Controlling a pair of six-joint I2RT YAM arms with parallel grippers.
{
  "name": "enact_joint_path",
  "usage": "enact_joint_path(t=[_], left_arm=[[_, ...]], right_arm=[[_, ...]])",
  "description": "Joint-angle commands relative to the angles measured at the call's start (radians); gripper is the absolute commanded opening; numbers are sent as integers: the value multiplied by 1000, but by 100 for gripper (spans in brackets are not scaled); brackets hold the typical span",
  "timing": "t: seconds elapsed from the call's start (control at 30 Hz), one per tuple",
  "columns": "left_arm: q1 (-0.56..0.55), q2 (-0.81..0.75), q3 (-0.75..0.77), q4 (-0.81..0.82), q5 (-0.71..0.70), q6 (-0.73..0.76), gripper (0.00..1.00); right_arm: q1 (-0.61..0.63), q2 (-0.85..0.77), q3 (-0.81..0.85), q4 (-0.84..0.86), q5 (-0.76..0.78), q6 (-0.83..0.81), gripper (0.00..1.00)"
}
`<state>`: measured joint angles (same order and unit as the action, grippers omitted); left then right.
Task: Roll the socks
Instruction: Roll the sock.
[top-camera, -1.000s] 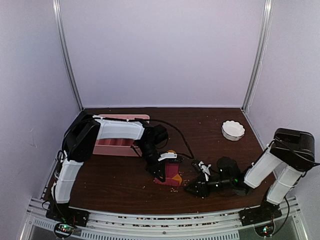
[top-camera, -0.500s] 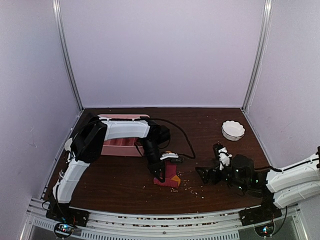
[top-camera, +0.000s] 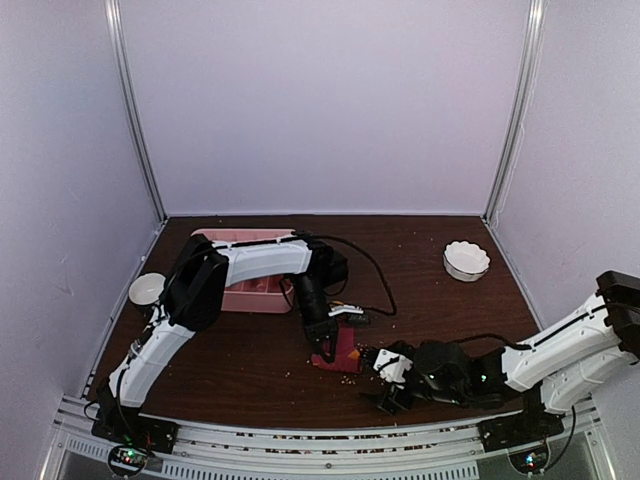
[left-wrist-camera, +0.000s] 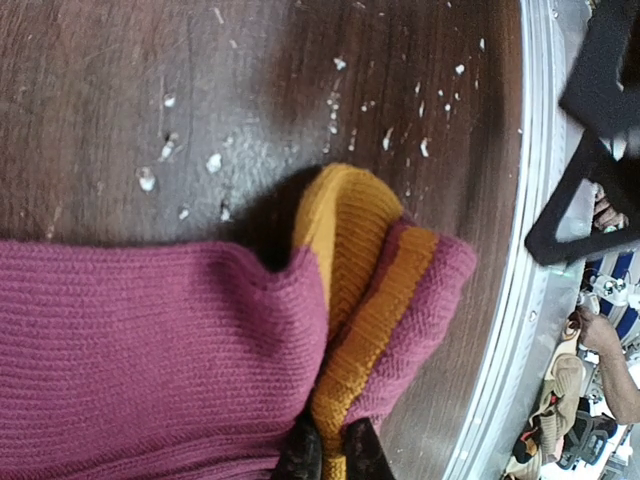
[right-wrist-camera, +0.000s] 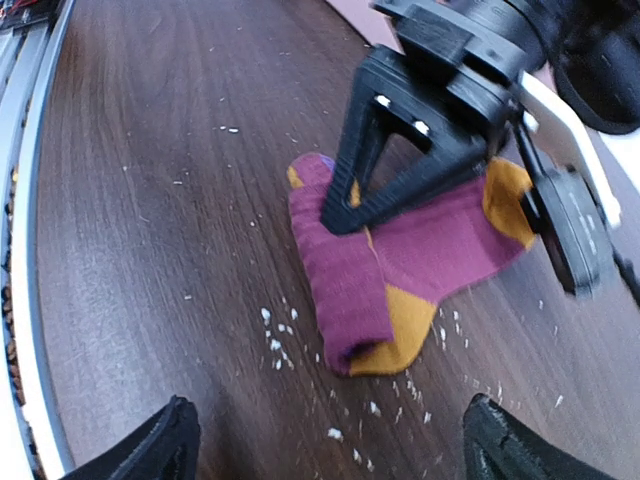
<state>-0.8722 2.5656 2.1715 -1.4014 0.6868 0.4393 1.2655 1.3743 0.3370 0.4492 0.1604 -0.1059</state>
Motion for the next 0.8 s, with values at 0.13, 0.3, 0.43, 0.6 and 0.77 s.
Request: enact_joint_path(t=[0.13,0.3,0.43,0.6,0.77], left_arm=[[-5,72,-15,110,-211,-7,0],[-4,79,-10,102,-196,7,0],[-4,76,-17,100,-174,18,0],[-2,69,-28,100,-162,32,0],[3,62,-11,98,-173,44,5]], right_arm=[[-7,229,210,-61,-47,-275,70],[-60,318,305,-107,-116,-317,45],[-100,347,352,-137,-153,-329,40],[-132,370,366,-185,-202,-326,26],[-137,392,346,-217,-250,-284,11]])
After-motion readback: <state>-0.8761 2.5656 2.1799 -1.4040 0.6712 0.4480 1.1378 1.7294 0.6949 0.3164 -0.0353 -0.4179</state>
